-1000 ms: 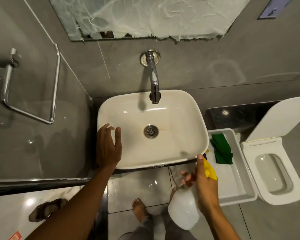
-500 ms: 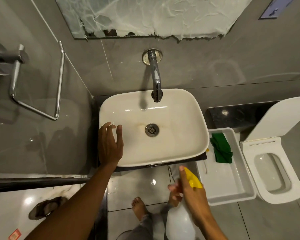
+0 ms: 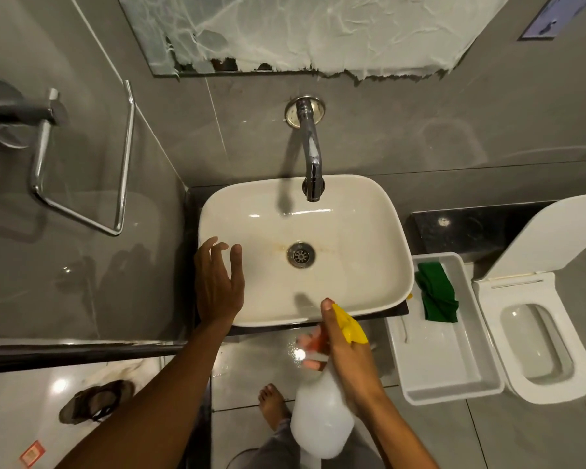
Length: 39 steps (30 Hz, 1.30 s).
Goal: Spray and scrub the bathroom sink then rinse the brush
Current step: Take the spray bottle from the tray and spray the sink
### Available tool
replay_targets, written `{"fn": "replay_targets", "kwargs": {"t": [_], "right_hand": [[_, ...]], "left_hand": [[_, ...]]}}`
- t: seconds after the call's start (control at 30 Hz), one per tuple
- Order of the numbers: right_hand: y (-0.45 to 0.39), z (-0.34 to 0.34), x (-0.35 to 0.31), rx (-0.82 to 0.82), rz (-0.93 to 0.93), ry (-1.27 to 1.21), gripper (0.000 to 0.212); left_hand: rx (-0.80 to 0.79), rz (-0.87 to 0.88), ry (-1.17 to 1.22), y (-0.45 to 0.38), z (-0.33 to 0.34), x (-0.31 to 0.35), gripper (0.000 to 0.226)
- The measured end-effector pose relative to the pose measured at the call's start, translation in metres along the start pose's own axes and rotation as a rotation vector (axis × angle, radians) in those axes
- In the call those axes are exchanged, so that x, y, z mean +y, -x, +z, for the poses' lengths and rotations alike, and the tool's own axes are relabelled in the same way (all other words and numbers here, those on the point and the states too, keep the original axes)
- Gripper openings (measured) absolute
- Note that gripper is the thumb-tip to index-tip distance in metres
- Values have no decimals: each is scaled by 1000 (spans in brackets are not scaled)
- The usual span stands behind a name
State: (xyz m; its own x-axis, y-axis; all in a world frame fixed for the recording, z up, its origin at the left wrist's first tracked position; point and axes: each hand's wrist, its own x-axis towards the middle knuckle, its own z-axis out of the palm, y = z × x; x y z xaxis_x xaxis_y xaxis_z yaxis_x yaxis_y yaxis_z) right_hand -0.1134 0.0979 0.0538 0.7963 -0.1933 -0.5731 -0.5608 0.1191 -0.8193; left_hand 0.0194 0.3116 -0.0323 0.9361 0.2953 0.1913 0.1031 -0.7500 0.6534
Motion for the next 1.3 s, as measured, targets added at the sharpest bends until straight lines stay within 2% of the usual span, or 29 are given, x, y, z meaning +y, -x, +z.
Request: {"fn": "replay_targets", "kwargs": {"t": [0.23, 0.4, 0.5, 0.6, 0.73, 0.83, 0.97, 1.07, 1.17, 1.3], "right_hand": [[-4, -40, -3, 180, -24, -48, 54], [-5, -77, 4, 301, -54, -23, 57], [-2, -94, 10, 323, -19, -47, 65], [4, -103, 15, 334, -34, 40, 67], [11, -96, 20, 279, -7, 45, 62], [16, -81, 22, 200, 22, 52, 46], [23, -51, 20, 10, 109, 70, 52], [24, -29, 18, -23, 98, 58, 49], [20, -10, 13, -80, 80, 92, 55], [9, 6, -4, -86, 25, 104, 43]], "left_hand": [[-8, -3, 11, 1, 0, 0, 66], [-9, 4, 8, 0, 0, 0, 59], [-12, 5, 11, 0, 0, 0, 55], [-9, 10, 26, 1, -1, 0, 56], [20, -3, 53, 1, -3, 3, 60], [75, -7, 63, 1, -5, 3, 59], [122, -80, 71, 3, -9, 7, 69], [131, -113, 84, 4, -9, 8, 63], [139, -142, 102, 3, -11, 10, 62], [143, -163, 114, 2, -13, 12, 62]]}}
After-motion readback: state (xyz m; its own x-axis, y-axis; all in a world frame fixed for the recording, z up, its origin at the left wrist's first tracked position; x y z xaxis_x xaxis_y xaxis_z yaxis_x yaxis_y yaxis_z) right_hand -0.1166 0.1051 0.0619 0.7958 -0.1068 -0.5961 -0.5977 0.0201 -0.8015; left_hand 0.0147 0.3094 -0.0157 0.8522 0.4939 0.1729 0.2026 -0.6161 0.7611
